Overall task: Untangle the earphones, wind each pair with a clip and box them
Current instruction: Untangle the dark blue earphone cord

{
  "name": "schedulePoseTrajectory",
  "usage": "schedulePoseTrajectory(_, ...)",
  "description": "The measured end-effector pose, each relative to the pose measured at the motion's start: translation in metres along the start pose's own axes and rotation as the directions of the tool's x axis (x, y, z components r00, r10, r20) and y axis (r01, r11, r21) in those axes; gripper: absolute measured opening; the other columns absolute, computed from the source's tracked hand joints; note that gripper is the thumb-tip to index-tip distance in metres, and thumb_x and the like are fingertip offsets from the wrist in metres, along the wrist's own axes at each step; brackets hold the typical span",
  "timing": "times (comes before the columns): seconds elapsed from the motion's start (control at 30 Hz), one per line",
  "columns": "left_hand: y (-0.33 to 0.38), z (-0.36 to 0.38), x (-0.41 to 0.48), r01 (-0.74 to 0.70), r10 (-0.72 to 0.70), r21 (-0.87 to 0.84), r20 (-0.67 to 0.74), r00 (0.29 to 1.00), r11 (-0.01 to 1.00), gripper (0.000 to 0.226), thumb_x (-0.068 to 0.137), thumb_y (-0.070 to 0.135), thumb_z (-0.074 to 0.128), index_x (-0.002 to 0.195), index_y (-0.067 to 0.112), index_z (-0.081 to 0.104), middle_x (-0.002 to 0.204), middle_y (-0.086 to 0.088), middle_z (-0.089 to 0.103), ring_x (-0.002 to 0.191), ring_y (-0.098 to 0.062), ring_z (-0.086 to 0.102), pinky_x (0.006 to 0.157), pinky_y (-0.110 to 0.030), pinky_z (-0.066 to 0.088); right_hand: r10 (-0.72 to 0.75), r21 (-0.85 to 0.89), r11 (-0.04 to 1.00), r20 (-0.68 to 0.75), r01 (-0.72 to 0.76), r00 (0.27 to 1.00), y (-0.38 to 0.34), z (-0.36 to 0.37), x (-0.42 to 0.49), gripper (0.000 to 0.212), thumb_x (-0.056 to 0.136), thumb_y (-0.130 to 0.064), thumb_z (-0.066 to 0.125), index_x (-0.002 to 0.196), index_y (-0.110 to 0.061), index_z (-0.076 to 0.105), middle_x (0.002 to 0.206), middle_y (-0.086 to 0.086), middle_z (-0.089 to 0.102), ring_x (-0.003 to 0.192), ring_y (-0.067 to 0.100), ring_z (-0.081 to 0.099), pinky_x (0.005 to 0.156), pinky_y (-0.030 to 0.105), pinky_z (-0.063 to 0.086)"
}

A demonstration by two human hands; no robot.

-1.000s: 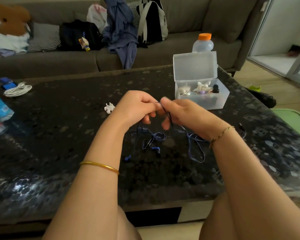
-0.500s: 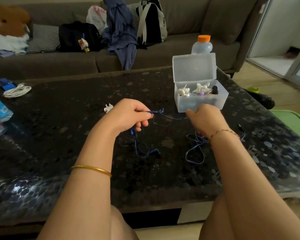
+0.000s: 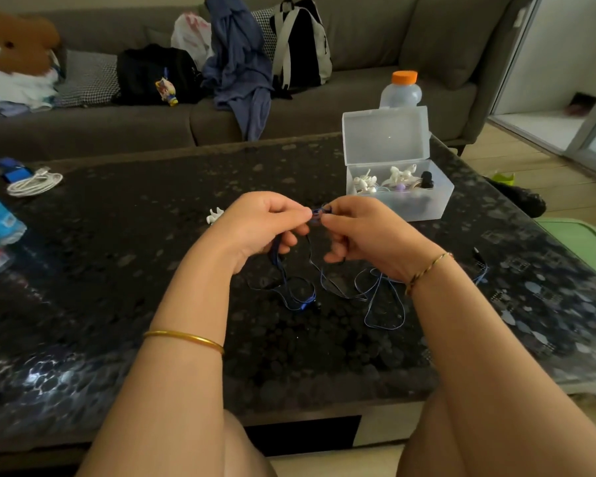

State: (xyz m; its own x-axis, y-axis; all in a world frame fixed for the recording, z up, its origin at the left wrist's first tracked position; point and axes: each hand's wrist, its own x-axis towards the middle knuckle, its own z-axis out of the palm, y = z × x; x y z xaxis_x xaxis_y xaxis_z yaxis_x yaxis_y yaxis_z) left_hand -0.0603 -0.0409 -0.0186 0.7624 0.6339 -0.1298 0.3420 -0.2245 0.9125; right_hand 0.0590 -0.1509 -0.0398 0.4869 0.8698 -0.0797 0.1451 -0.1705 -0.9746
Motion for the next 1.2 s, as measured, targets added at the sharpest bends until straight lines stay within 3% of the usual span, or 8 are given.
schedulePoseTrajectory(0.1, -0.001, 0.000, 0.002, -0.007, 0.007, 0.008, -0.083, 0.997, 1.000, 0.014, 0.092, 0.009, 0.060, 0.091, 0.019, 0.071, 0.086, 0.000, 0.070, 0.067, -0.006, 0.057, 0.063, -0.022, 0.052, 0.005, -0.005, 1.000, -0.087, -0.005, 0.996, 0.000, -0.002, 0.001, 0.010, 0.096, -0.009, 0.049, 0.095, -0.006, 0.058, 0.061, 0.001, 0.037, 0.046, 0.007, 0.033, 0.042, 0.018, 0.034)
schedulePoseTrajectory(0.23, -0.001, 0.000, 0.005, 0.047, -0.051, -0.030, -0.172, 0.984, 0.998, 0.014, 0.092, 0.007, 0.059, 0.090, 0.017, 0.069, 0.089, -0.003, 0.067, 0.072, -0.010, 0.059, 0.062, -0.024, 0.053, -0.067, -0.080, 0.996, -0.261, 0.047, 0.963, 0.001, -0.007, 0.002, 0.012, 0.093, -0.013, 0.056, 0.083, -0.011, 0.061, 0.058, -0.004, 0.044, 0.047, 0.006, 0.038, 0.042, 0.017, 0.034)
schedulePoseTrajectory(0.43, 0.003, 0.000, 0.005, 0.098, -0.119, -0.098, -0.239, 0.964, 0.990, 0.016, 0.099, 0.009, 0.044, 0.097, 0.011, 0.060, 0.069, -0.006, 0.062, 0.057, -0.015, 0.060, 0.059, -0.028, 0.054, 0.060, 0.203, 0.979, -0.423, 0.030, 0.904, 0.000, -0.011, 0.006, 0.018, 0.091, -0.008, 0.042, 0.075, -0.014, 0.050, 0.072, 0.003, 0.055, 0.054, 0.011, 0.039, 0.040, 0.018, 0.031)
schedulePoseTrajectory(0.53, 0.006, 0.002, 0.004, 0.097, -0.127, -0.153, -0.200, 0.972, 0.983, 0.022, 0.100, 0.010, 0.036, 0.094, 0.008, 0.058, 0.050, -0.003, 0.061, 0.046, -0.014, 0.056, 0.051, -0.025, 0.050, 0.110, 0.286, 0.958, -0.379, 0.003, 0.919, 0.002, -0.005, 0.011, 0.016, 0.093, -0.008, 0.031, 0.086, -0.015, 0.044, 0.079, 0.003, 0.068, 0.079, 0.018, 0.056, 0.065, 0.033, 0.050)
schedulePoseTrajectory(0.6, 0.010, 0.004, 0.002, 0.103, -0.143, -0.223, -0.171, 0.975, 0.969, 0.024, 0.100, 0.012, 0.036, 0.091, 0.008, 0.057, 0.046, -0.002, 0.061, 0.042, -0.013, 0.055, 0.046, -0.022, 0.048, 0.102, 0.306, 0.952, -0.319, 0.001, 0.942, 0.006, 0.003, 0.015, 0.015, 0.093, -0.009, 0.029, 0.088, -0.017, 0.042, 0.070, 0.002, 0.070, 0.094, 0.027, 0.062, 0.088, 0.046, 0.049)
schedulePoseTrajectory(0.8, 0.012, 0.002, 0.000, 0.116, -0.165, -0.354, -0.111, 0.980, 0.928, 0.029, 0.101, 0.019, 0.035, 0.092, 0.008, 0.060, 0.071, -0.009, 0.073, 0.043, -0.011, 0.052, 0.045, -0.022, 0.044, 0.102, 0.339, 0.936, -0.009, -0.093, 0.995, 0.007, 0.027, 0.015, 0.015, 0.098, -0.012, 0.031, 0.088, -0.014, 0.042, 0.058, 0.006, 0.059, 0.074, 0.030, 0.063, 0.082, 0.044, 0.051)
schedulePoseTrajectory(0.97, 0.005, -0.003, 0.002, 0.170, -0.216, -0.258, -0.165, 0.962, 0.951, 0.020, 0.096, 0.015, 0.044, 0.096, 0.007, 0.063, 0.062, -0.004, 0.065, 0.038, -0.007, 0.037, 0.045, -0.022, 0.035, 0.003, 0.037, 0.999, -0.293, 0.008, 0.956, 0.010, 0.013, 0.022, 0.017, 0.095, -0.010, 0.039, 0.082, -0.018, 0.048, 0.066, -0.001, 0.043, 0.059, 0.012, 0.043, 0.057, 0.027, 0.039)
schedulePoseTrajectory(1.2, 0.003, -0.002, 0.005, 0.346, -0.363, -0.135, -0.132, 0.922, 0.928, 0.023, 0.099, 0.011, 0.045, 0.101, 0.000, 0.065, 0.093, -0.015, 0.071, 0.082, -0.022, 0.068, 0.066, -0.028, 0.053, -0.044, -0.133, 0.991, -0.440, -0.016, 0.897, 0.014, -0.009, 0.022, 0.014, 0.089, -0.013, 0.049, 0.080, -0.013, 0.060, 0.067, 0.002, 0.056, 0.072, 0.017, 0.053, 0.078, 0.038, 0.048)
